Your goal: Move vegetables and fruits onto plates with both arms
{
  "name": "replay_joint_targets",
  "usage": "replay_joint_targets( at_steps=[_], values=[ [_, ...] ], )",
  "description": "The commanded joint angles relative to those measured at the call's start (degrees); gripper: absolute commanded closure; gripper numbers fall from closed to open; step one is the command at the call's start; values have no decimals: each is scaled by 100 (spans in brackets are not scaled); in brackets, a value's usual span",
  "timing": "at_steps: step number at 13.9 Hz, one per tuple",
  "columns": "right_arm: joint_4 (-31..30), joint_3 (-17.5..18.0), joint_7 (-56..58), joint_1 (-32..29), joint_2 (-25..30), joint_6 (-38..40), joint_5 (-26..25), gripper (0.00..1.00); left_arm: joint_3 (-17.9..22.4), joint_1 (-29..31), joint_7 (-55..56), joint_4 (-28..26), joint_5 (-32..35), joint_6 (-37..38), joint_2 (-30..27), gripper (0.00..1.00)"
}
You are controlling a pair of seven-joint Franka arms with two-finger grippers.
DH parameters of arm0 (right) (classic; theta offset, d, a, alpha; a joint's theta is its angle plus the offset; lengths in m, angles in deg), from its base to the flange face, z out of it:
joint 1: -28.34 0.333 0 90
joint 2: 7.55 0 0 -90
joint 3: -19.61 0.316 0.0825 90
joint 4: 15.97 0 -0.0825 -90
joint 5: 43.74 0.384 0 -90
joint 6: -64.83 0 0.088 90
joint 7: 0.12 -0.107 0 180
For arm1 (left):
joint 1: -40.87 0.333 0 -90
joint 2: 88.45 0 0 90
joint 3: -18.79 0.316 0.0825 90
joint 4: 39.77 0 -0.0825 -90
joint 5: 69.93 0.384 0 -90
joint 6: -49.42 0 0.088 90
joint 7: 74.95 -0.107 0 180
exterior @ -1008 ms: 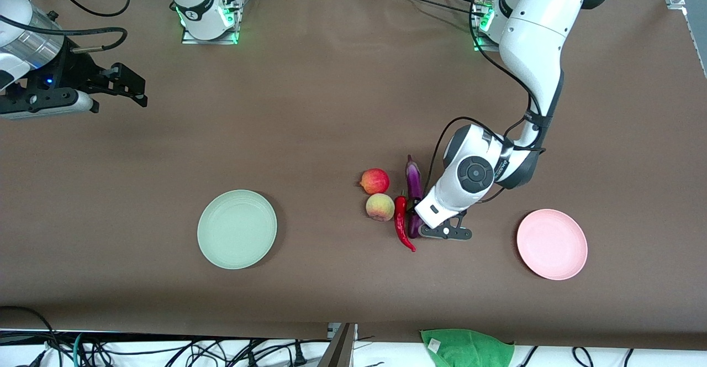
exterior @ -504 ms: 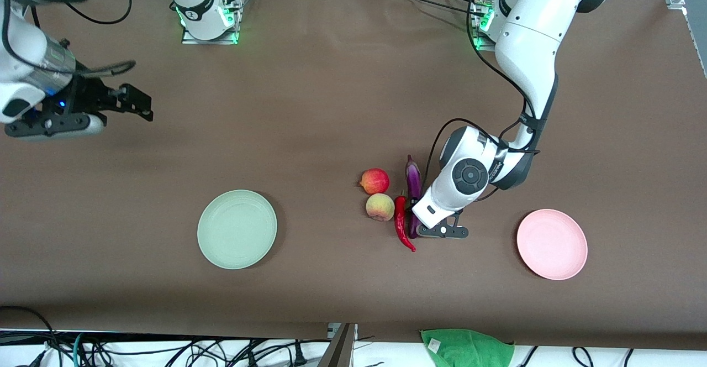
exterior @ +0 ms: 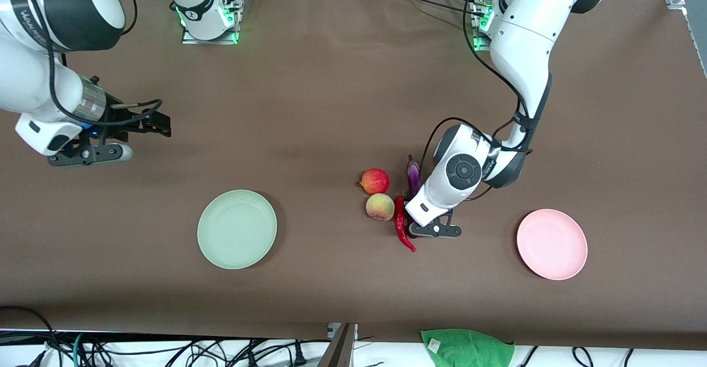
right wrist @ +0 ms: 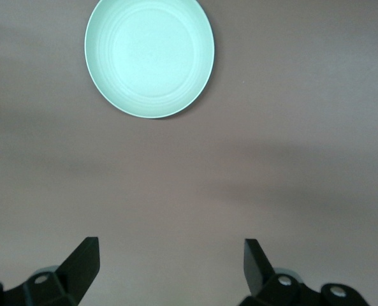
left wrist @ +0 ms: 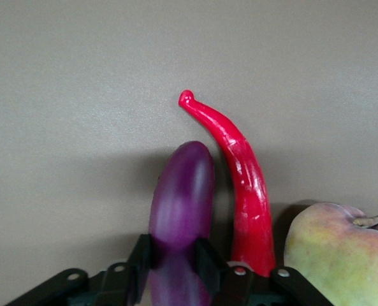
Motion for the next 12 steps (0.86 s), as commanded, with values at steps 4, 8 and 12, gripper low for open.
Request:
replay_joint_targets(
  at_steps=[4,8,12],
  values=[
    [129,25,-152,1022,-971,-942,65,0,52,-16,12,30,-81,-1,119,54],
    [655,25,-2255,2014,-2096,-2137,363,0,52,1,-5,30,-81,-10,171,47],
    [1183,25,-3334,2789,-3055,-3613,364,0,52,19,-40,30,-81,-10,171,42]
  ],
)
